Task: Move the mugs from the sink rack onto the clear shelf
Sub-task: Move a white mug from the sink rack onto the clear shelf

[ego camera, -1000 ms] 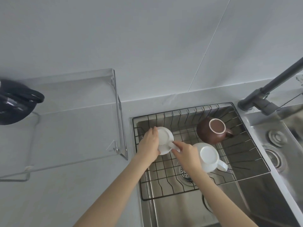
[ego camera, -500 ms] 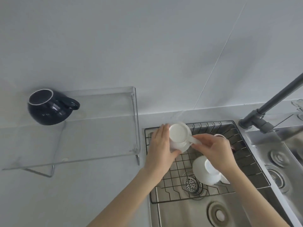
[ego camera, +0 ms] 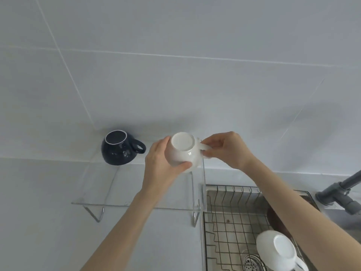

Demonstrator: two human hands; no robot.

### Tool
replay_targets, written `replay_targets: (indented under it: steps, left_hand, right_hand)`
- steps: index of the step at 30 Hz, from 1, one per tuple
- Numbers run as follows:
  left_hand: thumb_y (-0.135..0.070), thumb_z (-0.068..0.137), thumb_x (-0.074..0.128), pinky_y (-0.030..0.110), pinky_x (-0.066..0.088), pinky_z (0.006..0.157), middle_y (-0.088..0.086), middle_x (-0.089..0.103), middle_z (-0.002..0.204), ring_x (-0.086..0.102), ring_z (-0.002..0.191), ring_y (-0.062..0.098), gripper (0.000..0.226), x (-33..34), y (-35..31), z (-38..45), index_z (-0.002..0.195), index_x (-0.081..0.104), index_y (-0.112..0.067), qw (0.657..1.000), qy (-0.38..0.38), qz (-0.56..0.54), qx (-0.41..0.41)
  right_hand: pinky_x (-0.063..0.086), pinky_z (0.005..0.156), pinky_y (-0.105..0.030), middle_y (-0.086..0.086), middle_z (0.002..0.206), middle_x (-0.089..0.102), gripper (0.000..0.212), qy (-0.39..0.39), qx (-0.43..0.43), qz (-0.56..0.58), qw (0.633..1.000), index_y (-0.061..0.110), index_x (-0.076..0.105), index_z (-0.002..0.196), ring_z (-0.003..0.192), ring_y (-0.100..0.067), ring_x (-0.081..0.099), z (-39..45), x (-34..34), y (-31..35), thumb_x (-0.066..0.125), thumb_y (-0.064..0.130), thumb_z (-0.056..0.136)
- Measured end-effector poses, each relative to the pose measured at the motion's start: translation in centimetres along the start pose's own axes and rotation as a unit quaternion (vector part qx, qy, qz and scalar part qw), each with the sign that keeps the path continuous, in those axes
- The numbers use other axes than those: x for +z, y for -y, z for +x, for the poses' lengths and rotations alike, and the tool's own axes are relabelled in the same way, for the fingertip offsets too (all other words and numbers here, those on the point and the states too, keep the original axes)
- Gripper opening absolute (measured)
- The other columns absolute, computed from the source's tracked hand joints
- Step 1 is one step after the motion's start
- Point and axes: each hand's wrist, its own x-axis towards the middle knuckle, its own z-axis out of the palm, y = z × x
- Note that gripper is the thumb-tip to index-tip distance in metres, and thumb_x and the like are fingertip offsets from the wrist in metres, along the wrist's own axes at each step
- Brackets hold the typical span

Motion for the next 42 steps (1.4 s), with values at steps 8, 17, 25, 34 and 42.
replay_targets:
  steps: [8,17,25,34,42]
  left_hand:
    - [-0.027,0.049,0.085,0.031,0.044,0.091,-0.001,0.058,0.112,0.054,0.104,0.019,0.076,1.3,4.5,2.2,0.117,0.053,-0.016,0.996,-0.059,-0.002,-0.067]
    - [-0.028,0.056,0.081,0.014,0.029,0.083,-0.002,0.052,0.120,0.050,0.108,0.013,0.073,3.7,3.9,2.5,0.121,0.049,-0.021,0.992,-0.087,-0.015,-0.086]
    - [-0.029,0.057,0.080,0.020,0.031,0.084,0.003,0.047,0.124,0.048,0.113,0.018,0.074,3.9,3.7,2.3,0.122,0.045,-0.018,0.993,-0.078,0.014,-0.085]
    - [-0.025,0.058,0.080,0.024,0.032,0.095,0.009,0.035,0.130,0.037,0.122,0.023,0.082,3.7,3.3,2.3,0.125,0.035,-0.011,0.996,-0.029,0.015,-0.080]
    - [-0.025,0.072,0.071,0.013,0.018,0.100,0.011,0.024,0.147,0.021,0.137,0.021,0.072,6.2,-2.4,-2.2,0.132,0.034,-0.015,0.997,0.020,0.039,0.067]
  right_hand:
    - [0.047,0.058,-0.002,0.008,0.069,0.067,0.019,0.073,0.017,-0.036,0.997,0.010,0.071,0.084,0.053,0.010,0.059,6.2,3.1,-1.2,0.070,-0.001,0.069]
    - [0.052,0.075,-0.022,-0.011,0.082,0.072,0.023,0.083,0.018,-0.060,0.995,0.008,0.073,0.089,0.076,-0.012,0.064,8.2,2.2,-2.6,0.068,-0.002,0.069]
    - [0.051,0.068,-0.010,-0.009,0.083,0.071,0.026,0.085,0.016,-0.045,0.995,0.008,0.072,0.092,0.066,-0.002,0.062,8.5,2.2,-3.2,0.070,-0.002,0.069]
    - [0.044,0.093,-0.024,-0.011,0.119,0.064,0.048,0.074,0.004,-0.060,0.995,0.009,0.059,0.117,0.105,-0.017,0.060,7.3,1.8,-2.9,0.068,-0.004,0.072]
    - [0.045,0.097,-0.028,-0.003,0.111,0.064,0.037,-0.034,0.053,-0.012,0.998,0.018,0.060,0.113,0.104,-0.015,0.061,-2.6,-5.5,-5.4,0.061,0.001,0.080]
